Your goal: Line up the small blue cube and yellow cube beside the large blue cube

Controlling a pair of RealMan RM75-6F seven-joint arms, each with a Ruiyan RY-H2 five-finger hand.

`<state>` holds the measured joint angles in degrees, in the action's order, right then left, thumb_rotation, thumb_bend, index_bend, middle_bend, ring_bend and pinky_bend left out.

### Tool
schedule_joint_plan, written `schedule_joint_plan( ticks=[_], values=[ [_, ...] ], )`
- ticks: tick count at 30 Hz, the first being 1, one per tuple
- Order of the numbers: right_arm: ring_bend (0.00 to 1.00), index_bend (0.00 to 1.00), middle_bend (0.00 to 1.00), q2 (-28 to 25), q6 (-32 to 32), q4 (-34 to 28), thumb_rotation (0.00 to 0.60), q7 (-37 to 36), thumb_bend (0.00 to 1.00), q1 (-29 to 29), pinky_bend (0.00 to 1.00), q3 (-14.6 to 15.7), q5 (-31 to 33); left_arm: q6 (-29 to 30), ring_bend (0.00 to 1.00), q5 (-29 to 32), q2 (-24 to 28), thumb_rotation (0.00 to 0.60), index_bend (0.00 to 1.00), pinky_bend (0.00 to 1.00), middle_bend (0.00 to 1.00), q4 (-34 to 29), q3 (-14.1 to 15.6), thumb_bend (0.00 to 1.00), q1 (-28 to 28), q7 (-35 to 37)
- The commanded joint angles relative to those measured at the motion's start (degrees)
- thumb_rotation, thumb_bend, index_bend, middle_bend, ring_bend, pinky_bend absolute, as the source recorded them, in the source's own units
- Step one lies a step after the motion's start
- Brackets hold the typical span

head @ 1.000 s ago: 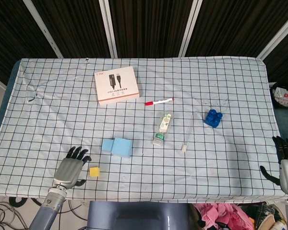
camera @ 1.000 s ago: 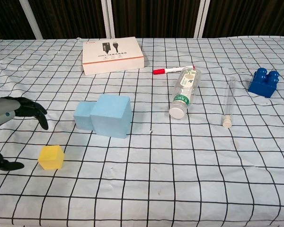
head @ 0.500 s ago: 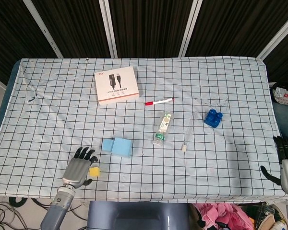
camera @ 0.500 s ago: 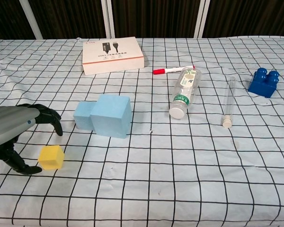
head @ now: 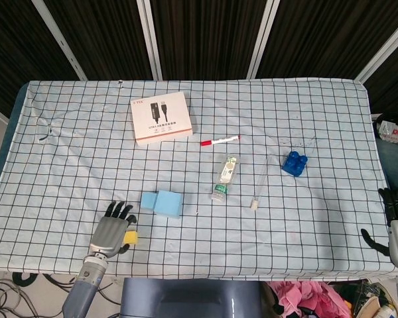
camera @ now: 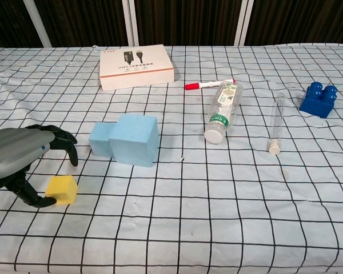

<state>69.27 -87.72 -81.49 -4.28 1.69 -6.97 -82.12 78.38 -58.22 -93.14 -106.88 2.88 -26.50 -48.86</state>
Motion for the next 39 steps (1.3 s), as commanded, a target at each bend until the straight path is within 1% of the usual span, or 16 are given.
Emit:
schedule_joint_plan(
  ticks=[1,11,16,26,31,39],
  values=[
    [0.0,0.01,0.06,0.0,-0.03,-0.01,0.6,-0.02,0.2,-0.01,0.11,0.01,-0.03,0.31,0.0,-0.16,-0.08,0.6,0.37,0.0,0.14,0.16,-0.08,0.21,0.27,-0.21],
    [0.0,0.01,0.06,0.05,0.06,0.19,0.6,-0.18,0.2,0.05,0.11,0.07,-0.13,-0.6,0.0,0.59,-0.12,0.6,0.37,0.0,0.14,0.64,-0.78,0.21,0.54,-0.14],
    [0.0,0.01,0.06,0.08,0.08,0.12,0.6,-0.01,0.2,0.07,0.11,0.06,-0.11,-1.9,0.0,0.81,0.3,0.6,0.39,0.0,0.16,-0.04,-0.75,0.21,0.41,0.3],
    [0.0,0.01,0.06,0.04,0.05,0.09,0.6,-0.05,0.2,0.04,0.11,0.02,-0.05,-1.24,0.0,1.02,0.52,0.6,0.39,0.0,0.17,0.02,-0.61,0.21,1.08,-0.38],
    [0.0,0.01,0.06,0.11,0.07,0.05,0.6,0.19,0.2,0.06,0.11,0.06,-0.1,-2.05,0.0,1.06,0.58,0.6,0.41,0.0,0.18,0.01,-0.86,0.24,0.96,0.15],
    [0.0,0.01,0.06,0.09,0.06,0.08,0.6,0.14,0.2,0.05,0.11,-0.02,0.04,-2.84,0.0,2.28,1.01,0.6,0.42,0.0,0.19,-0.3,-0.92,0.25,0.7,-0.72]
  ],
)
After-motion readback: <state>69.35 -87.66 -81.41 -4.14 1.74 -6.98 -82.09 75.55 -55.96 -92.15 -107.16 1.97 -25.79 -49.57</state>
